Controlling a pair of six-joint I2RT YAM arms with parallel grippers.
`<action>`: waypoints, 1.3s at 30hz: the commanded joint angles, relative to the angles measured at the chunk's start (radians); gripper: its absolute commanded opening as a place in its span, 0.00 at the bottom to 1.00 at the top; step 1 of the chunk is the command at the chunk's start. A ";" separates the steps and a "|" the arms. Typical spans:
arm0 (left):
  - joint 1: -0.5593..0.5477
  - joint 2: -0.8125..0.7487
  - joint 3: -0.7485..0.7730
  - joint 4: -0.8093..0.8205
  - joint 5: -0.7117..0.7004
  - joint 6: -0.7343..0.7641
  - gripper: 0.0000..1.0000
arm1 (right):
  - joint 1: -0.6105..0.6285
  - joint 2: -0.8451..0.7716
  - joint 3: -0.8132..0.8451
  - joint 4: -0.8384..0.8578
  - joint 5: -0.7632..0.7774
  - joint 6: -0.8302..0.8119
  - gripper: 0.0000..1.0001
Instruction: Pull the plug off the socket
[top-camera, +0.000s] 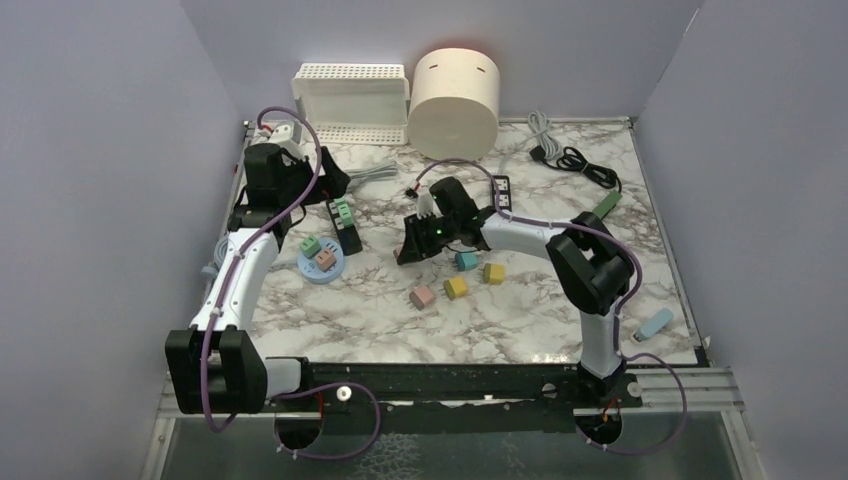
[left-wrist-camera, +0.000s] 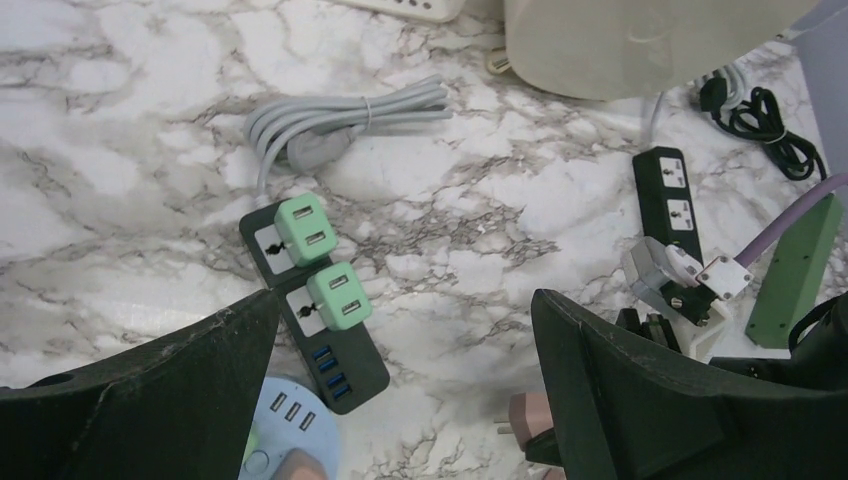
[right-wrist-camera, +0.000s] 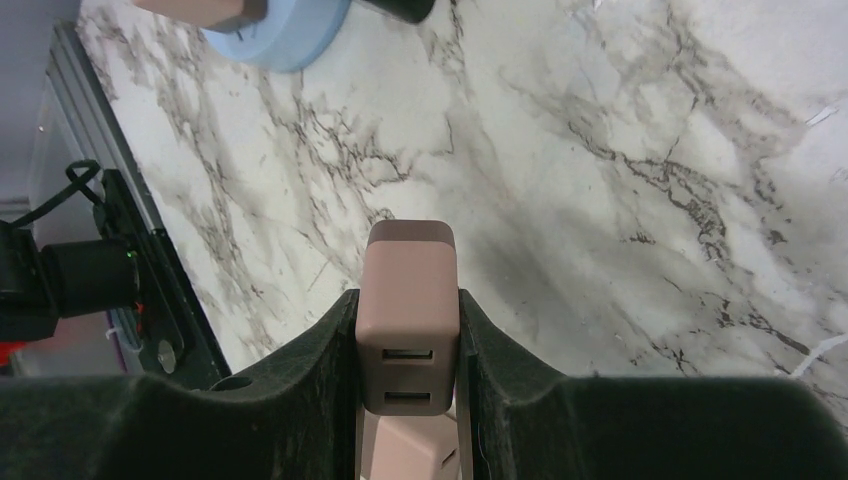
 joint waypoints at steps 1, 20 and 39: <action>0.019 -0.022 -0.047 0.024 -0.026 -0.019 0.99 | 0.018 0.061 0.040 -0.116 -0.071 -0.044 0.04; 0.042 -0.031 -0.064 0.070 -0.042 -0.076 0.99 | 0.041 -0.032 0.041 -0.307 0.040 -0.156 0.42; 0.055 0.028 0.003 0.235 0.298 0.171 0.99 | 0.045 0.057 0.390 -0.058 0.360 -0.047 0.63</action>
